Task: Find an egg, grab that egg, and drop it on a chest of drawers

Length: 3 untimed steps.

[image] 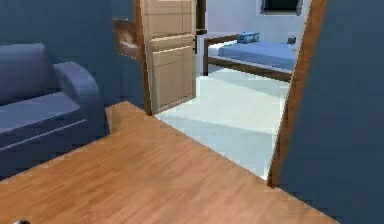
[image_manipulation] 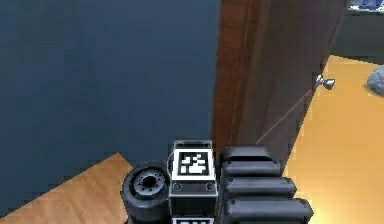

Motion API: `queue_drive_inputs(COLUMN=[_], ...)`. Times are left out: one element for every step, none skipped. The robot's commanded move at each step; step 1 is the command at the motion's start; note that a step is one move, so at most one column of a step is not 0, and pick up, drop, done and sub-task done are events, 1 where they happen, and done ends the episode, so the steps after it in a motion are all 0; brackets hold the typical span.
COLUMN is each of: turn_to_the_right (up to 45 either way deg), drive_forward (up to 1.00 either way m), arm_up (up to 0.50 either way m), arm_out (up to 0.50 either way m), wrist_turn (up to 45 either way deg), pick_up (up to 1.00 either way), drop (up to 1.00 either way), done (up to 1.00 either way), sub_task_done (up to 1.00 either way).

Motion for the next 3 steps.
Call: queue_drive_inputs(turn_to_the_right=[0.0,12.0,0.0], drive_forward=[1.00,0.00,0.20], arm_up=[0.00,0.00,0.00], arm_out=[0.00,0.00,0.00], wrist_turn=[0.0,0.0,0.0], pick_up=[0.00,0.00,0.00], drop=[0.00,0.00,0.00], done=[0.00,0.00,0.00], sub_task_done=[0.00,0.00,0.00])
